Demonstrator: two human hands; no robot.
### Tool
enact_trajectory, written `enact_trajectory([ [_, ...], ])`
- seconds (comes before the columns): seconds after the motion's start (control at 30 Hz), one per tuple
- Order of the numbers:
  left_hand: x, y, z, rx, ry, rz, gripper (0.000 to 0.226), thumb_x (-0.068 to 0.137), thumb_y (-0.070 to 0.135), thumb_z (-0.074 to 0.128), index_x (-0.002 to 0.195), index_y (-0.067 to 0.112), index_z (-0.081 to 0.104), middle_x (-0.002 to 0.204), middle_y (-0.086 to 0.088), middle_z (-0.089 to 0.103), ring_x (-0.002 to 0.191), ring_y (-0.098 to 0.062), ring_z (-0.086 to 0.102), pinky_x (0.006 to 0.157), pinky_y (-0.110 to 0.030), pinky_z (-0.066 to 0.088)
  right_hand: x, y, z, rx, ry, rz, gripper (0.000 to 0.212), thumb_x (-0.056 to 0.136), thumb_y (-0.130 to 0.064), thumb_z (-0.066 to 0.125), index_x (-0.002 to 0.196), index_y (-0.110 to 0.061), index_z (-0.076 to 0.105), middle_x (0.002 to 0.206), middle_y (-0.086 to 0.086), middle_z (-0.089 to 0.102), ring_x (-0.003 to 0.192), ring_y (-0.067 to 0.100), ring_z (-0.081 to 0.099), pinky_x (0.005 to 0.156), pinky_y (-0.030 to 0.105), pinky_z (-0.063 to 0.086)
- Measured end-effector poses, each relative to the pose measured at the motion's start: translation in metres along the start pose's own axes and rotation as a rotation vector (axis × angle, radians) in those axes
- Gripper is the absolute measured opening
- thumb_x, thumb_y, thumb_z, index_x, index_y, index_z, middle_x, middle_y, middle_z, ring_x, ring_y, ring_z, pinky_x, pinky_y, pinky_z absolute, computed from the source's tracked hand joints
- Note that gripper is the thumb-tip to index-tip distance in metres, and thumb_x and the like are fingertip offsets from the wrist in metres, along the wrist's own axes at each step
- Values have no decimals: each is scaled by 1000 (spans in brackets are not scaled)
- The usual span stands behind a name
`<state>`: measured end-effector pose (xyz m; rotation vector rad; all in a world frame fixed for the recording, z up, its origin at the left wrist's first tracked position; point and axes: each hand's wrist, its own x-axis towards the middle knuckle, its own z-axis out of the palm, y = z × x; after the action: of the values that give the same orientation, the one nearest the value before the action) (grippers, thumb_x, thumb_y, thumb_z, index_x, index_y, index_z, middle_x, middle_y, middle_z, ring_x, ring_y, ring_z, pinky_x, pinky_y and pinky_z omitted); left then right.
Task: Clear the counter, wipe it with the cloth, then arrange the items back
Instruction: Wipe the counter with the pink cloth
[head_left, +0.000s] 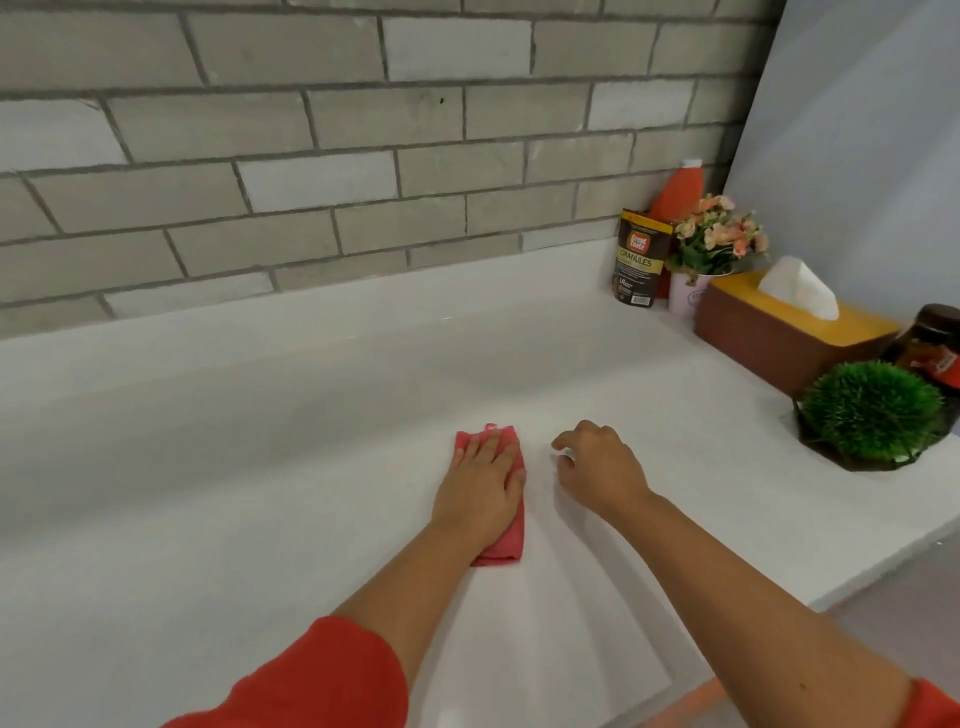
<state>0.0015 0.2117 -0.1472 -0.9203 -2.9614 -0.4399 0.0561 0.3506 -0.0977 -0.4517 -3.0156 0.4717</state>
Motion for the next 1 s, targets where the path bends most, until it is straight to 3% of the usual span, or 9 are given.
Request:
enact_trajectory([
  [0.17,76,-65,-14,133,24,-150,51,101,27,22,149,10,18,155,-8,22,144,-21,14,119,-39,2,21,11,3,25,54,-15,35,95,-16,41,126,-19,58,127,0,54,116,23,46,90,29,42],
  [0.4,172,-99,-15,72,17,-389,52,100,28,21,148,9,19,156,-12,17,143,-32,14,118,-43,6,27,40,5,14,154,-59,28,93,-16,50,115,-17,66,114,-1,62,109,24,50,86,31,45],
  [0.53,198,-72,-6,76,-24,-207,50,101,26,21,148,9,18,156,-9,16,144,-29,12,118,-42,6,31,53,5,52,291,-98,18,77,-2,67,91,-10,75,88,5,70,87,33,61,67,39,52],
  [0.7,165,-10,6,92,-69,132,51,101,29,23,148,9,23,153,-11,26,141,-27,20,117,-39,5,34,45,3,60,325,-63,22,79,2,61,94,-7,75,90,9,70,89,35,59,71,40,50],
  [0.77,139,11,8,82,-78,213,59,96,36,11,147,10,23,153,-11,26,142,-26,19,118,-39,4,33,35,2,60,341,-68,26,78,5,58,92,-7,75,89,10,70,87,35,59,69,40,50],
  [0.83,108,31,9,49,-88,278,65,91,37,6,147,9,23,154,-11,24,144,-23,15,118,-38,1,29,24,-6,43,330,-64,27,81,2,53,96,-7,74,93,10,68,91,34,56,72,40,49],
  [0.93,61,56,16,-28,-147,325,50,99,27,25,147,13,24,154,-5,25,144,-20,13,120,-34,0,17,13,-19,27,284,-59,32,88,-6,46,109,-12,69,108,6,65,103,28,52,83,36,46],
  [1.0,30,64,17,-93,-143,312,50,100,31,26,148,17,22,155,-2,23,145,-19,11,120,-34,4,6,9,-24,11,229,-43,35,92,-10,43,118,-16,64,119,1,61,110,23,49,89,32,43],
])
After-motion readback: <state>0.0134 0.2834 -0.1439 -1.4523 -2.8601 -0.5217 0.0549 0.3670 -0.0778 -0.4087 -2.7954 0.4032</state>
